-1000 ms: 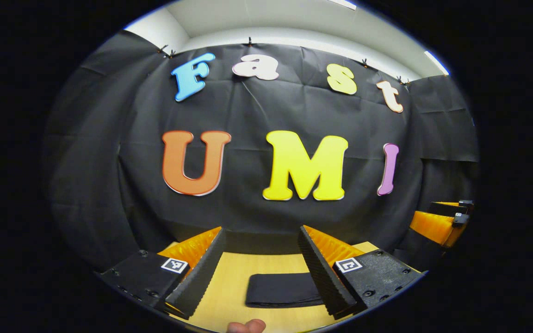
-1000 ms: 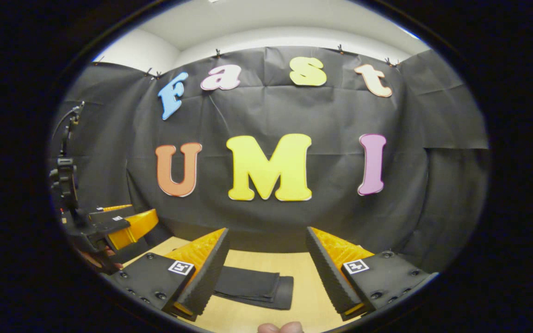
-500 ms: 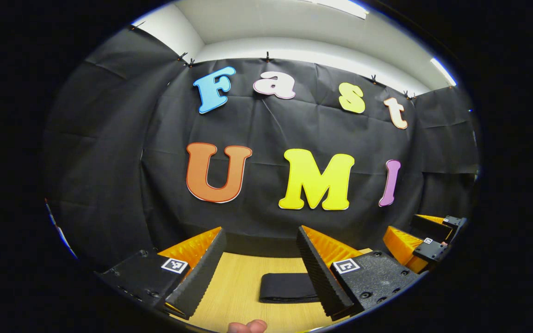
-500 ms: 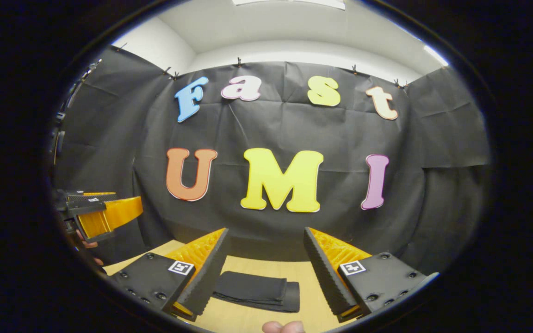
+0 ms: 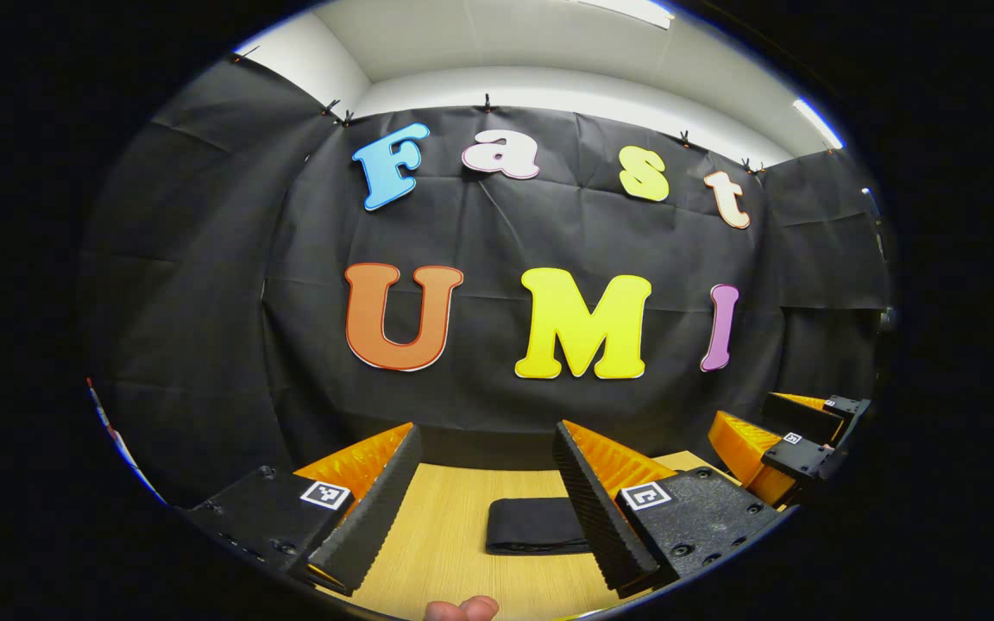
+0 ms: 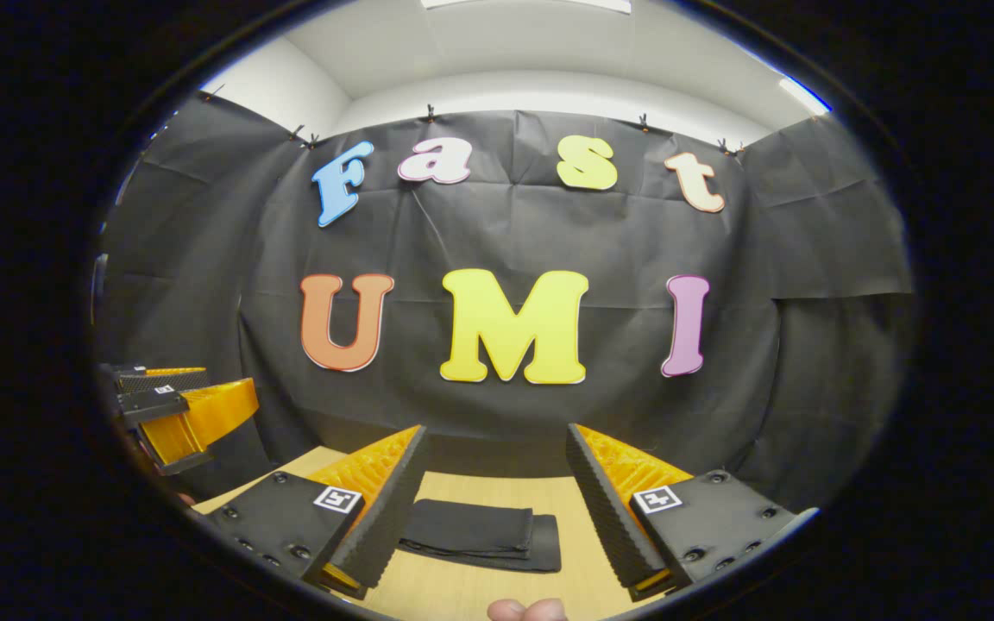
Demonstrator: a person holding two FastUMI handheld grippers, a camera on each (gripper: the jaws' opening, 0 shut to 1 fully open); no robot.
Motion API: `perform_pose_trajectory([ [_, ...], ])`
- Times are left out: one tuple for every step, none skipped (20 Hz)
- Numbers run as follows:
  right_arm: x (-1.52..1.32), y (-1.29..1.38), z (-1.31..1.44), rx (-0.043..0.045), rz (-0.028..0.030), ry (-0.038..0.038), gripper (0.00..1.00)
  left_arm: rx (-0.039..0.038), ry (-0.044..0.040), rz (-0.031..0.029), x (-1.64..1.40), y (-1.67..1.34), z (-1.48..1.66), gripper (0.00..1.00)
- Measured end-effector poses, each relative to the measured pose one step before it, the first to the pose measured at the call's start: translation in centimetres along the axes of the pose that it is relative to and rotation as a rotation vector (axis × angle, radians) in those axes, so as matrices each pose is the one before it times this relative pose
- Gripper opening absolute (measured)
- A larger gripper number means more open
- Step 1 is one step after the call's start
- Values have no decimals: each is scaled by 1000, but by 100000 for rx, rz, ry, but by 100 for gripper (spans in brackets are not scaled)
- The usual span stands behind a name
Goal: Grasp the waist and the cuffs of the jeans and fold them to make the two legs overlap; first hold the waist and fold one-third of the jeans toward the cuffs, then hold the cuffs and fold the remaining one-third in the same direction to finish folding.
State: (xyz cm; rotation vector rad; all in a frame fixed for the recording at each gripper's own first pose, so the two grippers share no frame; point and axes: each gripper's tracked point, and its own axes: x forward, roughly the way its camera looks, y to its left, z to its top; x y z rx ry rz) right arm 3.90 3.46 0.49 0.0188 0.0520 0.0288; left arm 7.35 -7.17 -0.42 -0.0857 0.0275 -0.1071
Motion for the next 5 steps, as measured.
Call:
perform_pose_trajectory([
  [11,92,-57,23,-79,342,98,425,-224,750,72,68,-25,98],
  [-161,65,-125,-46,-106,312,98,180,-71,377,-58,-32,35,100],
  [37,-16,-60,80,-534,335,98,89,98,479,-115,-68,70,100],
  [37,88,-31,49,64,40,98,-3,-197,391,-113,64,23,98],
  [4,8,125,-235,-262,-321,98,-73,340,144,-51,36,-43,100],
])
